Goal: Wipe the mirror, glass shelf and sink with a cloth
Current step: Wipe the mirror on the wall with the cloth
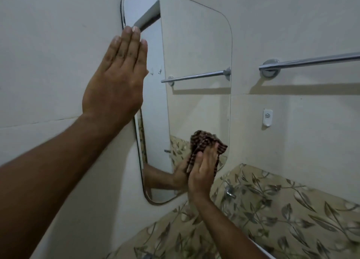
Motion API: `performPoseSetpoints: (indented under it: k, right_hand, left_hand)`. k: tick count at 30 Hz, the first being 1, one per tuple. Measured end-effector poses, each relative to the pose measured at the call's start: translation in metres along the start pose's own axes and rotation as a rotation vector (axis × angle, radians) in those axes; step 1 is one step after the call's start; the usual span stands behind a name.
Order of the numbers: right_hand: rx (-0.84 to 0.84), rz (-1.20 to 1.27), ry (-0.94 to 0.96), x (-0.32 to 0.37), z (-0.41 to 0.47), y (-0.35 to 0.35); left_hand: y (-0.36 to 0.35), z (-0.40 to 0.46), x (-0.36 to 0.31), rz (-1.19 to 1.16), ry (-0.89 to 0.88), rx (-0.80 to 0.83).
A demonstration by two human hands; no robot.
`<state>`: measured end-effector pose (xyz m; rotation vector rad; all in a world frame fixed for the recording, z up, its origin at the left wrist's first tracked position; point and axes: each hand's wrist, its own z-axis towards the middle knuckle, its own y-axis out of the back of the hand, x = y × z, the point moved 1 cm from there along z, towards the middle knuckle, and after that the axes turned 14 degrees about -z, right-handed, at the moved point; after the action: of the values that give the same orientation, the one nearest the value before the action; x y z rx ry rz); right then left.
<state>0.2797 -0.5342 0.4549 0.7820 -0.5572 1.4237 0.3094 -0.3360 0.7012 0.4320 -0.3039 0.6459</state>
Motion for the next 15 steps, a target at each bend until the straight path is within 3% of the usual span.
performPoseSetpoints:
  k: [6, 15]
  right_hand:
    - [-0.012, -0.023, -0.318, -0.030, 0.075, 0.002]
    - [-0.008, -0.074, -0.264, -0.002, -0.010, -0.006]
  left_hand:
    - [0.000, 0.002, 0.002, -0.022, -0.021, -0.030]
    - [0.000, 0.003, 0.003, -0.033, -0.062, -0.045]
